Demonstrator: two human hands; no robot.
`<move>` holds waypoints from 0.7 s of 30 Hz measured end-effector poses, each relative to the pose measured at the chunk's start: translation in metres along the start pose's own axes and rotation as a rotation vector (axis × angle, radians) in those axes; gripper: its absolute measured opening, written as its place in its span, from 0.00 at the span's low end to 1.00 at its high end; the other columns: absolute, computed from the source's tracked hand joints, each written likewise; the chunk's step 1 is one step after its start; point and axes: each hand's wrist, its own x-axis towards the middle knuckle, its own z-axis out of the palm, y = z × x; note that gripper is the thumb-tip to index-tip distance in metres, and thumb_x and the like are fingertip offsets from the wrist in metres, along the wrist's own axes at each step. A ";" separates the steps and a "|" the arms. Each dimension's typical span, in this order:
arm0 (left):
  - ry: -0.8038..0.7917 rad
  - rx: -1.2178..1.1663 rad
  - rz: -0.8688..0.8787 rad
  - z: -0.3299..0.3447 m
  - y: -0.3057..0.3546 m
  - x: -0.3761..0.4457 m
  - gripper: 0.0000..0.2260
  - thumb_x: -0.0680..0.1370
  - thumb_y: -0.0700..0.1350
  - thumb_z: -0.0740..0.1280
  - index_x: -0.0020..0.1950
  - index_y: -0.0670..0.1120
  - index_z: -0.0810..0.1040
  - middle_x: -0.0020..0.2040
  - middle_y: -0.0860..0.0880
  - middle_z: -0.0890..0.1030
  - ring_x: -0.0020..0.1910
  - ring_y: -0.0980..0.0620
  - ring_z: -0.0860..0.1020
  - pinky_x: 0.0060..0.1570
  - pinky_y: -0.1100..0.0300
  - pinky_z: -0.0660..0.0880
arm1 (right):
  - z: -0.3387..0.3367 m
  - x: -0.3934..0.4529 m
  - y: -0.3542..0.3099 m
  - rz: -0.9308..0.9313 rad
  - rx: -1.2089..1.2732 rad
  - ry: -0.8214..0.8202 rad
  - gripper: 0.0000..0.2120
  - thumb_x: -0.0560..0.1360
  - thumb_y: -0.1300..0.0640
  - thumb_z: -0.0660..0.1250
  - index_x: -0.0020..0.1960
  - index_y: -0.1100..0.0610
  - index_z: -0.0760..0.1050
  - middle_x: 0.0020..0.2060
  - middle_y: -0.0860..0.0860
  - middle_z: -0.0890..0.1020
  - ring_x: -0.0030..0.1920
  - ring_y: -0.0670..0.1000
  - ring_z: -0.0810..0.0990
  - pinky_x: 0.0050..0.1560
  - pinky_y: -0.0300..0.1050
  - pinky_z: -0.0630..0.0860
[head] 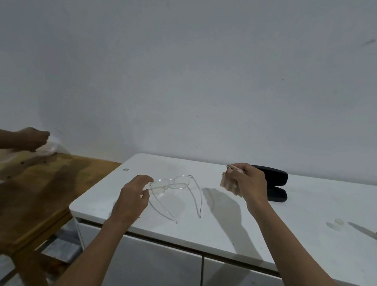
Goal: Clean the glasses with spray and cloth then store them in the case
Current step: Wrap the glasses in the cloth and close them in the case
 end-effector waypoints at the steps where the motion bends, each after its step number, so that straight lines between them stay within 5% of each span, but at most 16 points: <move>1: 0.021 0.001 0.010 -0.002 0.003 -0.001 0.18 0.73 0.28 0.69 0.60 0.42 0.81 0.61 0.44 0.82 0.58 0.44 0.82 0.58 0.51 0.81 | -0.001 -0.002 -0.005 -0.004 0.007 -0.014 0.03 0.75 0.60 0.72 0.44 0.59 0.84 0.32 0.62 0.85 0.31 0.58 0.79 0.33 0.46 0.71; 4: 0.157 0.012 0.040 -0.005 0.026 0.008 0.19 0.73 0.31 0.71 0.64 0.42 0.80 0.67 0.44 0.79 0.66 0.46 0.77 0.64 0.53 0.75 | -0.004 -0.009 -0.021 -0.019 0.008 -0.046 0.06 0.75 0.58 0.73 0.42 0.59 0.85 0.33 0.61 0.85 0.31 0.56 0.76 0.36 0.50 0.71; 7: 0.227 -0.081 0.135 0.006 0.074 0.032 0.15 0.74 0.36 0.72 0.60 0.43 0.83 0.59 0.46 0.83 0.58 0.48 0.81 0.60 0.54 0.77 | -0.011 -0.015 -0.040 -0.037 -0.023 -0.025 0.06 0.75 0.56 0.75 0.41 0.56 0.87 0.32 0.54 0.87 0.31 0.52 0.78 0.35 0.47 0.75; 10: 0.031 -0.409 0.013 0.019 0.139 0.053 0.08 0.74 0.42 0.75 0.52 0.46 0.85 0.47 0.51 0.86 0.43 0.55 0.83 0.46 0.58 0.80 | -0.023 -0.014 -0.053 -0.053 -0.040 0.005 0.03 0.74 0.53 0.77 0.43 0.51 0.88 0.38 0.51 0.88 0.40 0.50 0.86 0.46 0.46 0.81; 13: -0.286 -0.564 -0.164 0.037 0.194 0.064 0.14 0.71 0.49 0.78 0.54 0.47 0.85 0.46 0.51 0.86 0.43 0.55 0.84 0.46 0.62 0.80 | -0.039 -0.012 -0.065 -0.060 -0.050 0.024 0.04 0.73 0.51 0.77 0.45 0.51 0.88 0.40 0.50 0.89 0.46 0.54 0.88 0.52 0.50 0.84; 17: -0.341 -0.736 -0.248 0.053 0.231 0.070 0.05 0.73 0.44 0.77 0.47 0.45 0.87 0.42 0.49 0.87 0.44 0.51 0.85 0.46 0.57 0.81 | -0.065 -0.014 -0.075 -0.058 -0.057 -0.016 0.05 0.75 0.52 0.74 0.46 0.52 0.88 0.40 0.54 0.88 0.45 0.61 0.87 0.52 0.56 0.85; 21: -0.407 -0.854 -0.363 0.060 0.248 0.079 0.02 0.74 0.39 0.75 0.43 0.41 0.85 0.43 0.41 0.86 0.44 0.43 0.86 0.44 0.52 0.83 | -0.091 -0.014 -0.071 -0.007 -0.154 -0.026 0.07 0.76 0.49 0.73 0.52 0.47 0.87 0.43 0.49 0.89 0.48 0.53 0.88 0.48 0.49 0.81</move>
